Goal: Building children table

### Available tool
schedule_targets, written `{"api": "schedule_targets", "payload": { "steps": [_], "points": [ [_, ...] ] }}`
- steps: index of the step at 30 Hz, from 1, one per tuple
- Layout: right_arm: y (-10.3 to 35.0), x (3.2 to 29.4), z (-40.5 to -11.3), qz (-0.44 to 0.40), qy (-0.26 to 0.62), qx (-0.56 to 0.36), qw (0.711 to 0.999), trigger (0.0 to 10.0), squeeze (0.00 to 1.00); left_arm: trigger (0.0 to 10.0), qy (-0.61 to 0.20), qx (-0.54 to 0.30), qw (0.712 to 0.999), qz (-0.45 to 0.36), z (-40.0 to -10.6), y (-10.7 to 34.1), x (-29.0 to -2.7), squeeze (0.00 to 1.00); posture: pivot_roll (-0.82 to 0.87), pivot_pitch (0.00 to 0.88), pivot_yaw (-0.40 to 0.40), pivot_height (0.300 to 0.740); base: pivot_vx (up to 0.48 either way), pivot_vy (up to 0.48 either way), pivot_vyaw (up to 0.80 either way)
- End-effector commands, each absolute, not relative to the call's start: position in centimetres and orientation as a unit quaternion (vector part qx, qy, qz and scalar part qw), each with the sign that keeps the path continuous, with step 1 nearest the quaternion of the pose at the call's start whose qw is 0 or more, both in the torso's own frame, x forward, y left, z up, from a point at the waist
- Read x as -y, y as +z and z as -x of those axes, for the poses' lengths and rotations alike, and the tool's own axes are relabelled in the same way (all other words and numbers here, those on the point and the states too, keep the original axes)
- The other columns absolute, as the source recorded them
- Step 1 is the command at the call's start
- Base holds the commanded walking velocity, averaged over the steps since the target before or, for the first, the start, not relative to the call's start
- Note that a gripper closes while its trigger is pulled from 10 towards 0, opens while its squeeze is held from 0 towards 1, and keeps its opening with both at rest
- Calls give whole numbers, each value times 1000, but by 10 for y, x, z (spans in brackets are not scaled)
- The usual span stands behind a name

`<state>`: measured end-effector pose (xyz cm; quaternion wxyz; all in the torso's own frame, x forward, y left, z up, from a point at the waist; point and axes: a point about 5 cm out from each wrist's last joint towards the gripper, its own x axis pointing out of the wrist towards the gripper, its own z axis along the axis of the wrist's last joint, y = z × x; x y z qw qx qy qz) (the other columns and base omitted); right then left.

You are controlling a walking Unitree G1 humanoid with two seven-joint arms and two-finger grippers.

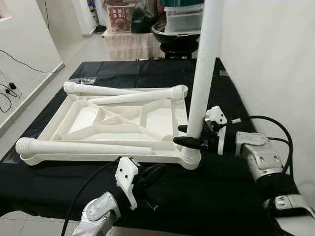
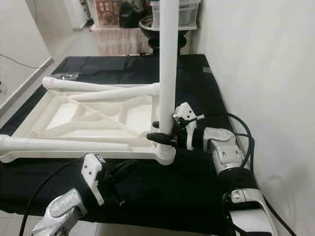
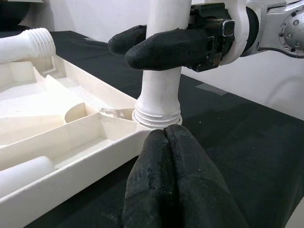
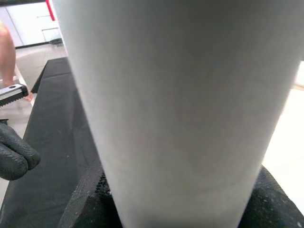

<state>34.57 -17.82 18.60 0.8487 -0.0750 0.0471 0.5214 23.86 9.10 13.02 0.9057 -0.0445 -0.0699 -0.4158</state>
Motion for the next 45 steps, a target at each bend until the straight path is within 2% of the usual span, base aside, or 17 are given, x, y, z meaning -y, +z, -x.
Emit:
{"api": "schedule_targets", "payload": {
  "steps": [1, 8, 9, 10, 19, 20, 21, 24, 25, 28, 30, 31, 32, 33, 34, 35, 45],
  "points": [
    [167, 178, -341, 54, 523, -81, 847, 0, 0, 10000, -419, 61, 905, 45, -237, 128, -91, 0, 37, 121, 56, 740, 0, 0, 0],
    [135, 179, -315, 51, 371, -124, 919, 0, 0, 10000, -423, 60, 903, 47, -235, 129, -93, 0, 23, 143, 61, 740, 0, 0, 0],
    [128, 176, -308, 54, 193, -131, 971, 0, 0, 10000, -423, 59, 903, 47, -234, 130, -95, 0, 8, 156, 67, 740, 0, 0, 0],
    [123, 157, -290, 70, 135, -138, 979, 0, 0, 10000, -423, 59, 903, 47, -235, 130, -96, 0, 3, 163, 80, 740, 0, 0, 0],
    [124, 143, -291, 103, 138, -134, 976, 0, 0, 10000, -432, 52, 899, 46, -238, 129, -97, 0, 3, 144, 92, 740, 0, 0, 0],
    [124, 141, -292, 101, 138, -136, 976, 1686, 0, 10000, -430, 52, 900, 46, -238, 130, -97, 0, 5, 144, 93, 740, 0, 0, 0],
    [128, 136, -293, 83, 146, -131, 977, 10000, 0, 10000, -425, 54, 902, 46, -238, 130, -98, 0, 5, 144, 93, 740, 0, 0, 0],
    [137, 132, -296, 64, 151, -107, 981, 10000, 0, 10000, -424, 53, 903, 47, -238, 130, -97, 0, 10, 139, 92, 740, 0, 0, 0],
    [144, 130, -298, 41, 179, -90, 979, 10000, 1000, 10000, -425, 53, 903, 47, -238, 130, -97, 0, 9, 134, 92, 740, 0, 0, 0],
    [154, 126, -301, 15, 219, -69, 973, 10000, 1000, 10000, -426, 52, 902, 47, -238, 129, -97, 0, 9, 134, 92, 740, 0, 0, 0],
    [169, 128, -305, 7, 320, -37, 947, 10000, 1000, 10000, -428, 51, 901, 48, -239, 129, -96, 0, 17, 125, 88, 740, 0, 0, 0],
    [175, 132, -307, 15, 362, -31, 931, 10000, 898, 10000, -429, 51, 901, 48, -239, 129, -95, 0, 19, 122, 86, 740, 0, 0, 0],
    [175, 132, -307, 15, 362, -31, 931, 10000, 898, 10000, -429, 51, 901, 48, -239, 129, -95, 0, 19, 122, 86, 740, 0, 0, 0],
    [179, 135, -308, 41, 397, -26, 917, 10000, 494, 10000, -429, 51, 901, 49, -239, 128, -94, 0, 21, 119, 82, 740, 0, 0, 0],
    [179, 135, -308, 41, 397, -26, 917, 10000, 494, 10000, -429, 51, 901, 49, -239, 128, -94, 0, 21, 119, 82, 740, 0, 0, 0],
    [185, 142, -311, 73, 449, -29, 890, 10000, 0, 10000, -427, 52, 901, 49, -239, 128, -92, 0, 20, 112, 71, 740, 0, 0, 0],
    [198, 156, -331, 97, 542, -44, 834, 10000, 0, 10000, -424, 57, 902, 52, -240, 127, -86, 0, 21, 93, 50, 740, 0, 0, 0]
  ]
}}
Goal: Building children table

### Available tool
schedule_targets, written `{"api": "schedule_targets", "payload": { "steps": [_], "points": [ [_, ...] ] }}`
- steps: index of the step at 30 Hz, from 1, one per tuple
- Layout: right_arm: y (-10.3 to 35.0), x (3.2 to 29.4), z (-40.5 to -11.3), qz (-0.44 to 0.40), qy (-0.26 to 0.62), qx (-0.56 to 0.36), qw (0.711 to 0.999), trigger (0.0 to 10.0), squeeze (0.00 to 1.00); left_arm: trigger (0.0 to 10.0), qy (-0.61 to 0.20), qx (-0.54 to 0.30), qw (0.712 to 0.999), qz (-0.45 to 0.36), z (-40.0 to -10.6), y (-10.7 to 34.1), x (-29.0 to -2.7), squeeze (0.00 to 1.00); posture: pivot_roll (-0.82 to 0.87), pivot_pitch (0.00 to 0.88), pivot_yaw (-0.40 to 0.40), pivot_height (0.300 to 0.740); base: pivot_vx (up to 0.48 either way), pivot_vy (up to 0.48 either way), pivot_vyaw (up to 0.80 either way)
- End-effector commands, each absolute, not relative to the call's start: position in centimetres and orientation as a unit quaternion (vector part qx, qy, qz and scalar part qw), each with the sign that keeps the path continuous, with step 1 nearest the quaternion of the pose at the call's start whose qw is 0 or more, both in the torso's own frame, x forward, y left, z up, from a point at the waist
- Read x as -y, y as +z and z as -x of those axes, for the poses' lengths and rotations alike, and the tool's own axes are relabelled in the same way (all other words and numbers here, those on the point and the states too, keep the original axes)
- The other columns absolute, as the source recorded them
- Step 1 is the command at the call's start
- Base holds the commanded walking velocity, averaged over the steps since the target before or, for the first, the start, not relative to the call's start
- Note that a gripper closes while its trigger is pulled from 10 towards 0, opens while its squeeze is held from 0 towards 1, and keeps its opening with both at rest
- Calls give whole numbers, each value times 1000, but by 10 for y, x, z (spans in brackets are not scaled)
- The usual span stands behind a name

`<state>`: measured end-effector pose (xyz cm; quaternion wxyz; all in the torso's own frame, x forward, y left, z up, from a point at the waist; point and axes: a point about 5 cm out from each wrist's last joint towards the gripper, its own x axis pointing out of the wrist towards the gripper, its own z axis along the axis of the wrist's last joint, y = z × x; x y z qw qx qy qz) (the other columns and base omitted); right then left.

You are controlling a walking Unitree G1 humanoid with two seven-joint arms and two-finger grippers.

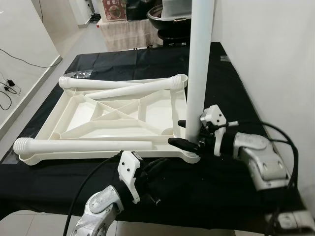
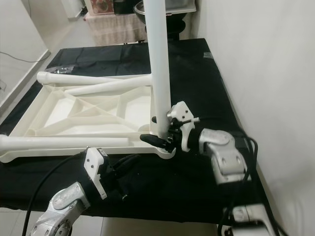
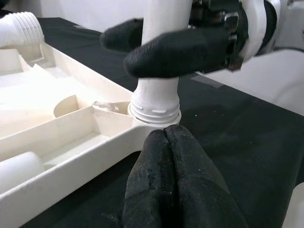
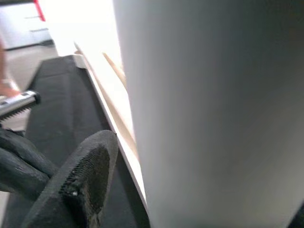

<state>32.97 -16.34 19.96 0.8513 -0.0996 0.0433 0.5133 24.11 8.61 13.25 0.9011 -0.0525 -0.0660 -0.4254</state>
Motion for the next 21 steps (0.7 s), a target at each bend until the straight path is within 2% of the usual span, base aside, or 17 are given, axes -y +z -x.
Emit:
{"api": "schedule_targets", "payload": {
  "steps": [1, 5, 9, 15, 17, 18, 20, 21],
  "points": [
    [201, 158, -334, 89, 541, -42, 835, 0, 0, 10000, -424, 57, 902, 53, -240, 127, -86, 0, 22, 92, 48, 740, 0, 0, 0],
    [203, 160, -338, 80, 550, -41, 830, 0, 0, 10000, -424, 57, 902, 53, -240, 127, -85, 0, 25, 93, 43, 740, 0, 0, 0],
    [200, 163, -339, 71, 577, -47, 812, 0, 0, 10000, -424, 57, 902, 55, -239, 127, -84, 0, 18, 97, 44, 740, 0, 0, 0],
    [196, 166, -339, 62, 575, -44, 815, 0, 0, 10000, -425, 56, 901, 56, -238, 127, -85, 0, 13, 108, 51, 740, 0, 0, 0],
    [192, 169, -337, 59, 544, -38, 836, 0, 0, 10000, -426, 56, 901, 57, -237, 127, -85, 0, 12, 115, 51, 740, 0, 0, 0],
    [192, 169, -337, 59, 544, -38, 836, 0, 0, 10000, -426, 56, 901, 57, -237, 127, -85, 0, 12, 115, 51, 740, 0, 0, 0],
    [179, 169, -335, 64, 467, -45, 881, 0, 0, 10000, -425, 56, 902, 57, -237, 128, -86, 0, 11, 123, 45, 740, 0, 0, 0],
    [164, 164, -333, 48, 337, -51, 939, 0, 0, 10000, -424, 57, 902, 56, -236, 128, -87, 0, 3, 134, 39, 740, 0, 0, 0]
  ]
}}
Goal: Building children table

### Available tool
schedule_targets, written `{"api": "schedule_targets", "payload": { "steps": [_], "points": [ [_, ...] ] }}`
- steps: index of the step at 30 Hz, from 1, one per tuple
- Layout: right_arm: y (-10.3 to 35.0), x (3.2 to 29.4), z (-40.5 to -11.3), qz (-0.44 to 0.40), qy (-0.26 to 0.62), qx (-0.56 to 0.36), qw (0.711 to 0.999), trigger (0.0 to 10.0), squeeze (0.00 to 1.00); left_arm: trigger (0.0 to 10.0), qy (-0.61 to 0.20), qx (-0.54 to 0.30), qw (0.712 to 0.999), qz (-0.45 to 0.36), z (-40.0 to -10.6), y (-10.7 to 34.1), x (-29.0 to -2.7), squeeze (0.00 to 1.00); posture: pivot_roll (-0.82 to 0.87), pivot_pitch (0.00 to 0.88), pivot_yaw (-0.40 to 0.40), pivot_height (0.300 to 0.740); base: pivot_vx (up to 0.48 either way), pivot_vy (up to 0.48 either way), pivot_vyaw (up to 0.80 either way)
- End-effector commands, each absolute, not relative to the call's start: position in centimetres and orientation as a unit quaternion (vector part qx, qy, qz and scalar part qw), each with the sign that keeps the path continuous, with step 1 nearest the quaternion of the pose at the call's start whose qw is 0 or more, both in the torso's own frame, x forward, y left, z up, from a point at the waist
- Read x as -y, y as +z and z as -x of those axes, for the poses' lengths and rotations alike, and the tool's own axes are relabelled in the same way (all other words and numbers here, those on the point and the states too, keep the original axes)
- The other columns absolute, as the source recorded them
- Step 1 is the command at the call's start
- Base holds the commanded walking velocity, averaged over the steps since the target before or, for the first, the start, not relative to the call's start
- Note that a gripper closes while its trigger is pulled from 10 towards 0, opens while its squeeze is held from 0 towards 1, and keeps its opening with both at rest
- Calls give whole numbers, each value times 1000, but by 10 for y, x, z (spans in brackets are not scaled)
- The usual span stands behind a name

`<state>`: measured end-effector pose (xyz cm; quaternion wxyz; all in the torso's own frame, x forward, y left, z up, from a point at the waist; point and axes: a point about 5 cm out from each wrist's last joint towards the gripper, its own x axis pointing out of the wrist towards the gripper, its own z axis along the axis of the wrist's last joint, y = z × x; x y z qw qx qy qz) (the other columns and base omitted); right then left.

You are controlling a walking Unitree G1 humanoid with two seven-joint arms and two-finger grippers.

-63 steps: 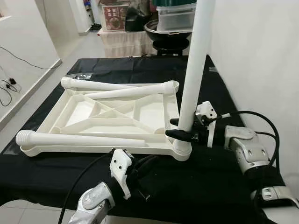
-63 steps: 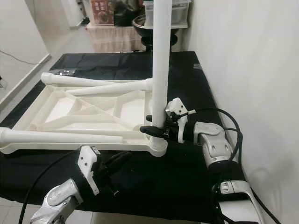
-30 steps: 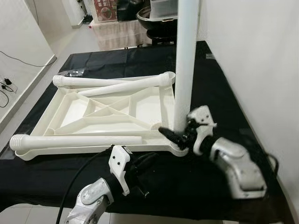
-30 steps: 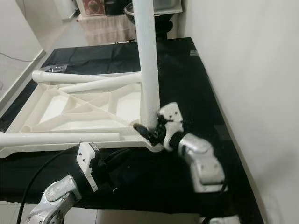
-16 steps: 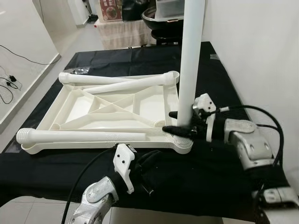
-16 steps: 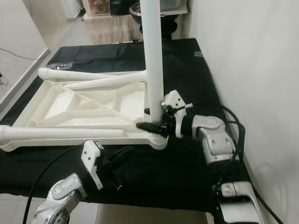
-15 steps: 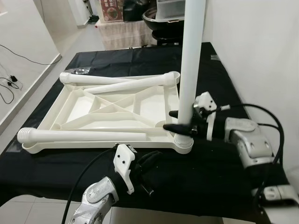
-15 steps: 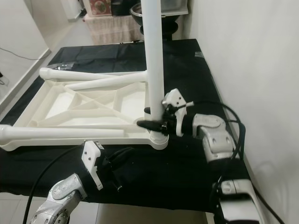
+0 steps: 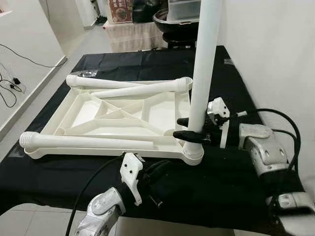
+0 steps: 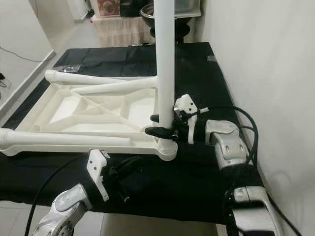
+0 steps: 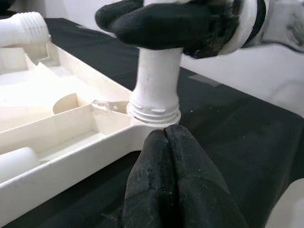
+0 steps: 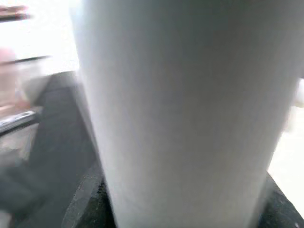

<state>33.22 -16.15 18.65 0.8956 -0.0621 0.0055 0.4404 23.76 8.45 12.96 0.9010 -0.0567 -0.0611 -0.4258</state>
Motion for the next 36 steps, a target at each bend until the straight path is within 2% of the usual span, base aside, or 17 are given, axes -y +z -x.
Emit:
{"api": "schedule_targets", "payload": {
  "steps": [1, 2, 6, 13, 14, 15, 18, 19, 20, 23, 24, 25, 30, 31, 33, 34, 36],
  "points": [
    [154, 164, -329, 36, 235, -58, 970, 0, 0, 10000, -423, 57, 903, 56, -236, 129, -89, 0, -1, 138, 40, 740, 0, 0, 0],
    [136, 160, -310, 39, 172, -94, 980, 0, 0, 10000, -422, 58, 903, 56, -237, 130, -90, 0, -6, 147, 52, 740, 0, 0, 0],
    [120, 133, -280, 74, 166, -113, 977, 0, 0, 10000, -426, 56, 901, 56, -237, 129, -91, 0, -22, 141, 74, 740, 0, 0, 0],
    [130, 132, -299, 92, 180, -87, 975, 0, 0, 10000, -431, 54, 899, 56, -241, 129, -89, 0, -10, 130, 62, 740, 0, 0, 0],
    [130, 132, -301, 96, 175, -93, 975, 7294, 0, 10000, -427, 55, 901, 55, -241, 129, -90, 0, -10, 130, 59, 740, 0, 0, 0],
    [133, 131, -304, 96, 185, -87, 974, 10000, 0, 10000, -420, 57, 904, 56, -242, 129, -90, 0, -7, 129, 56, 740, 0, 0, 0],
    [137, 131, -304, 96, 173, -80, 977, 10000, 0, 10000, -416, 58, 906, 56, -242, 129, -90, 0, -6, 128, 56, 740, 0, 0, 0],
    [143, 128, -304, 84, 189, -69, 976, 10000, 565, 10000, -415, 59, 906, 56, -242, 130, -91, 0, -6, 128, 56, 740, 0, 0, 0],
    [148, 125, -305, 64, 213, -58, 973, 10000, 1000, 10000, -415, 59, 906, 56, -242, 130, -90, 0, -6, 128, 56, 740, 0, 0, 0],
    [161, 119, -307, 31, 307, -31, 951, 10000, 1000, 10000, -417, 58, 905, 58, -243, 129, -89, 0, -10, 123, 54, 740, 0, 0, 0],
    [161, 119, -307, 31, 307, -31, 951, 10000, 1000, 10000, -417, 58, 905, 58, -243, 129, -89, 0, -10, 123, 54, 740, 0, 0, 0],
    [171, 122, -309, 17, 384, -13, 923, 10000, 1000, 10000, -419, 58, 904, 59, -243, 129, -88, 0, -7, 122, 52, 740, 0, 0, 0],
    [176, 129, -314, 53, 431, -4, 901, 10000, 1000, 10000, -420, 58, 904, 59, -243, 129, -88, 0, -4, 122, 51, 740, 0, 0, 0],
    [178, 133, -319, 68, 467, -13, 882, 10000, 0, 10000, -419, 58, 904, 59, -243, 129, -87, 0, 12, 120, 48, 740, 0, 0, 0],
    [178, 133, -319, 68, 467, -13, 882, 10000, 0, 10000, -419, 58, 904, 59, -243, 129, -87, 0, 12, 120, 48, 740, 0, 0, 0],
    [183, 142, -325, 74, 526, -34, 847, 10000, 0, 10000, -416, 59, 906, 58, -243, 130, -87, 0, 23, 120, 50, 740, 0, 0, 0],
    [185, 145, -327, 73, 543, -39, 836, 10000, 0, 10000, -415, 59, 906, 58, -243, 130, -87, 0, 23, 120, 50, 740, 0, 0, 0]
  ]
}}
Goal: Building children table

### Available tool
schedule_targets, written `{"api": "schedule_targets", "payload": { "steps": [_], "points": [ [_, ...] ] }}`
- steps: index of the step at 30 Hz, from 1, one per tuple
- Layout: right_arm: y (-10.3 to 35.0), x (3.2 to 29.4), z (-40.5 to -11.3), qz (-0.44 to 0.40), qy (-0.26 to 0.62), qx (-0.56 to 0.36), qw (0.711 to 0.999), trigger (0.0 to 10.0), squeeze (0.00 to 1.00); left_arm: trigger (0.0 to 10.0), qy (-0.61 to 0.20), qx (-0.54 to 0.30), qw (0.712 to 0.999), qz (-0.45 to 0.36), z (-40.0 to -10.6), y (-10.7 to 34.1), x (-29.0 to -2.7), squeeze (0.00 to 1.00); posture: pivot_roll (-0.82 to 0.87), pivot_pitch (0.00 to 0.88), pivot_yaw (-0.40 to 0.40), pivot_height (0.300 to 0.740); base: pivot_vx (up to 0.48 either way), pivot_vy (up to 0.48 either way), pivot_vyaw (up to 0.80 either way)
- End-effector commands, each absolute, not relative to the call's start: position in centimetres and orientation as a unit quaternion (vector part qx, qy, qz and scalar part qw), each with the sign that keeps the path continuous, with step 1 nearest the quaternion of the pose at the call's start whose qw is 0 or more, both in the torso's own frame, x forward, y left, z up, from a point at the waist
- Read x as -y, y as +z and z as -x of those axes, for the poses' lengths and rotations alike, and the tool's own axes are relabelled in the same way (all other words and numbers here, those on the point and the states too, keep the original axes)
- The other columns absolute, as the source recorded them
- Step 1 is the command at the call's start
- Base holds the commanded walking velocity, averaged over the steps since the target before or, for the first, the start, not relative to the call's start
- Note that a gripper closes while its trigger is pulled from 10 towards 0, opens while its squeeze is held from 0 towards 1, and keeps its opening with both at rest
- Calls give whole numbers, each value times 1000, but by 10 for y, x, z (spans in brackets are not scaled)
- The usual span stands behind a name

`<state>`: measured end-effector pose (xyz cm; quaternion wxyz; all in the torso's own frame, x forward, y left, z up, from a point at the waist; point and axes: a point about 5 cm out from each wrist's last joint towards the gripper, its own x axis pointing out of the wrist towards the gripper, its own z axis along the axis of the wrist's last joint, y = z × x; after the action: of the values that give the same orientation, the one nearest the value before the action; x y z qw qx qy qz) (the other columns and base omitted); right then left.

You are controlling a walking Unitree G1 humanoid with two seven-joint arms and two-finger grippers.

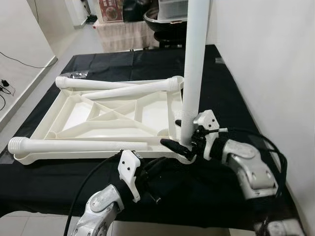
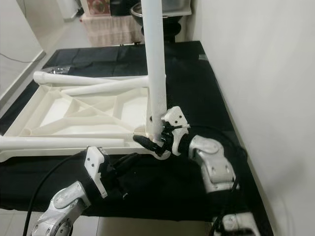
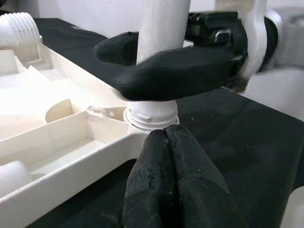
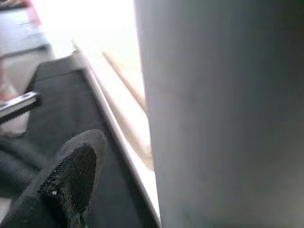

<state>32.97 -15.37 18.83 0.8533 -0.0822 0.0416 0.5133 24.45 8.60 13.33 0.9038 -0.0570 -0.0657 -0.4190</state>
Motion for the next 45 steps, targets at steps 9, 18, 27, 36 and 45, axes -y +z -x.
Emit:
{"api": "schedule_targets", "payload": {
  "steps": [9, 18, 27, 36, 45],
  "points": [
    [191, 151, -330, 57, 589, -51, 805, 0, 0, 10000, -414, 59, 906, 57, -242, 129, -87, 0, 40, 115, 53, 740, 0, 0, 0],
    [183, 159, -327, 59, 573, -55, 815, 0, 0, 10000, -415, 58, 906, 57, -241, 129, -87, 0, 44, 127, 62, 740, 0, 0, 0],
    [144, 180, -308, 69, 335, -88, 936, 0, 0, 10000, -415, 57, 906, 57, -236, 130, -90, 0, 53, 150, 42, 740, 0, 0, 0],
    [120, 150, -273, 137, 151, -96, 974, 0, 0, 10000, -420, 52, 905, 54, -238, 129, -93, 0, 39, 151, 75, 740, 0, 0, 0],
    [125, 146, -283, 132, 139, -90, 977, 0, 0, 10000, -417, 52, 906, 51, -238, 130, -93, 0, 51, 152, 69, 740, 0, 0, 0]
  ]
}}
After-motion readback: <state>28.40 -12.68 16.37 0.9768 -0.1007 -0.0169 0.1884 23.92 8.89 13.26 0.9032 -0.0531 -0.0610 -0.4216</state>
